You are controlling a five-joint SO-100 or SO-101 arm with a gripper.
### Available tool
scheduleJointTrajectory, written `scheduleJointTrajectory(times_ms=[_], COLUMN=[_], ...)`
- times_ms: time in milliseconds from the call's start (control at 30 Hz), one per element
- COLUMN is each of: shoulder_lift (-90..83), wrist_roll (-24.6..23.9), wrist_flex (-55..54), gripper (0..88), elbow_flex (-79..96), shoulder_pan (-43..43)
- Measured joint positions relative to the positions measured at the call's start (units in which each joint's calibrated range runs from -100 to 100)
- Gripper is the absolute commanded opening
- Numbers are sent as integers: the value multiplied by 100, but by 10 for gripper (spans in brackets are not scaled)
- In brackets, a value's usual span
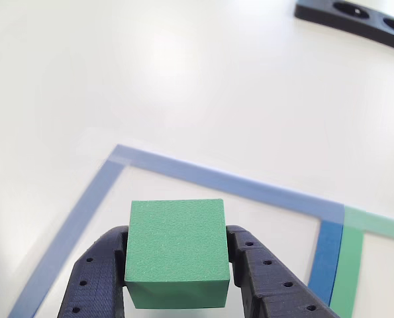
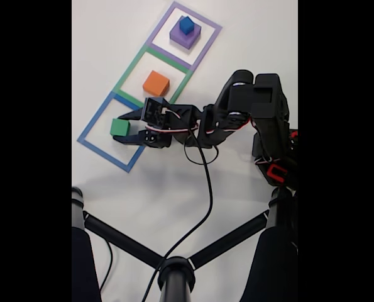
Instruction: Tower of hanoi
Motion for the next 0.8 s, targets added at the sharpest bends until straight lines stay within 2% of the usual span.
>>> scheduleJointTrajectory(times_ms=[200, 433, 633, 800], shoulder_lift=[-1224, -2896, -3883, -4103], wrist_roll=[0, 39, -788, -1044], wrist_flex=[1204, 3684, 6605, 9077], gripper=[94, 90, 85, 84], elbow_flex=[9, -618, -2097, -3856], shoulder_pan=[0, 98, 221, 368])
